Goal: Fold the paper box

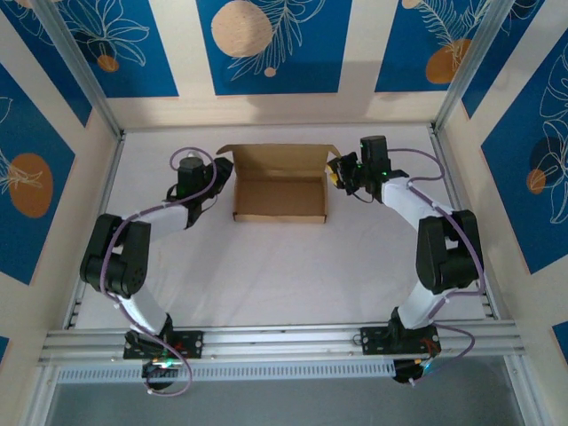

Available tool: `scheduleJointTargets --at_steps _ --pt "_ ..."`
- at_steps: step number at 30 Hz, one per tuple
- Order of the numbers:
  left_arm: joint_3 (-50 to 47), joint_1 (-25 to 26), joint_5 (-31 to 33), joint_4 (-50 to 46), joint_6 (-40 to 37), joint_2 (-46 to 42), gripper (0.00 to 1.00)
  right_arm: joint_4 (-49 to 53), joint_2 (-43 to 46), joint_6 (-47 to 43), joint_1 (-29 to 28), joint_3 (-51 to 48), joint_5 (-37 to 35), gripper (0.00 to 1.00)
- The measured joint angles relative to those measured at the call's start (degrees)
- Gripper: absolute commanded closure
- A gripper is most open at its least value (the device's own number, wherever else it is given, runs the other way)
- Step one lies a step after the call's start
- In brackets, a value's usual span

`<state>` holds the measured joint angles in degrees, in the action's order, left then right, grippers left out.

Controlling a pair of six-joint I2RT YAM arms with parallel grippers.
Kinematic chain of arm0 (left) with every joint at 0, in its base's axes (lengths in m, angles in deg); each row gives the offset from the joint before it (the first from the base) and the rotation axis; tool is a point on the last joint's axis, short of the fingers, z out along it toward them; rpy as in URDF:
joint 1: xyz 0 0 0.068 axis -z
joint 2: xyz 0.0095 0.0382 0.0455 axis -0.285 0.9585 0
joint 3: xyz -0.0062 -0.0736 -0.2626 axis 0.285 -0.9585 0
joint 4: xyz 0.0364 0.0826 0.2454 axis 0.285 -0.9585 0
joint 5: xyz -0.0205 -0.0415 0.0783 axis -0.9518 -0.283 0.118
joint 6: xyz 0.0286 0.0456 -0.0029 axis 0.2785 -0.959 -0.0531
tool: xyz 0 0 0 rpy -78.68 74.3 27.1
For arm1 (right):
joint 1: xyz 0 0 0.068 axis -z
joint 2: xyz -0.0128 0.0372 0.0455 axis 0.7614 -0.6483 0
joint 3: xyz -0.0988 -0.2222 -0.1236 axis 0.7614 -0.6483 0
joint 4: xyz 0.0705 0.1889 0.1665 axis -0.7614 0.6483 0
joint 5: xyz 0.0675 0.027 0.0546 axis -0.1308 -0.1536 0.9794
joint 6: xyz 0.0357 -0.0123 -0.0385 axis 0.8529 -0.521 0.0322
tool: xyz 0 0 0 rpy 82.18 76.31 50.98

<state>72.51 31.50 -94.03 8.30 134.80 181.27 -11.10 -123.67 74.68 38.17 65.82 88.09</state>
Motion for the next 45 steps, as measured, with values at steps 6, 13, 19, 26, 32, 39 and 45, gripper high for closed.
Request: scheduleJointTargets --at_steps 6,13,19,26,32,39,45 --pt "-2.95 -0.26 -0.85 2.47 -0.02 -0.59 0.54 -0.02 2.27 -2.47 1.44 -2.54 0.46 0.72" --pt "-3.98 -0.28 -2.51 4.81 -0.02 0.07 0.55 -0.9 2.27 -4.96 0.85 -3.43 1.09 0.74" --pt "-6.19 -0.11 -2.54 6.4 -0.02 0.07 0.55 -2.25 2.27 -6.19 -0.55 -6.23 1.07 0.75" --pt "-9.84 0.22 -2.93 6.97 -0.07 0.07 0.55 -2.36 2.32 -7.96 -2.08 -9.94 1.05 0.75" --pt "-12.09 0.46 -2.95 7.34 -0.98 0.07 0.55 -2.38 2.45 -9.66 -2.29 -12.13 0.81 0.76" --pt "-12.26 -0.61 -2.97 4.85 -3.1 -1.84 0.53 -0.22 6.25 -13.0 -0.48 -12.74 0.35 0.65" --pt "-8.41 -3.98 -1.92 -6.86 -7.91 -10.84 0.54 7.08 13.53 -17.35 6.05 -10.99 -1.68 0.55"
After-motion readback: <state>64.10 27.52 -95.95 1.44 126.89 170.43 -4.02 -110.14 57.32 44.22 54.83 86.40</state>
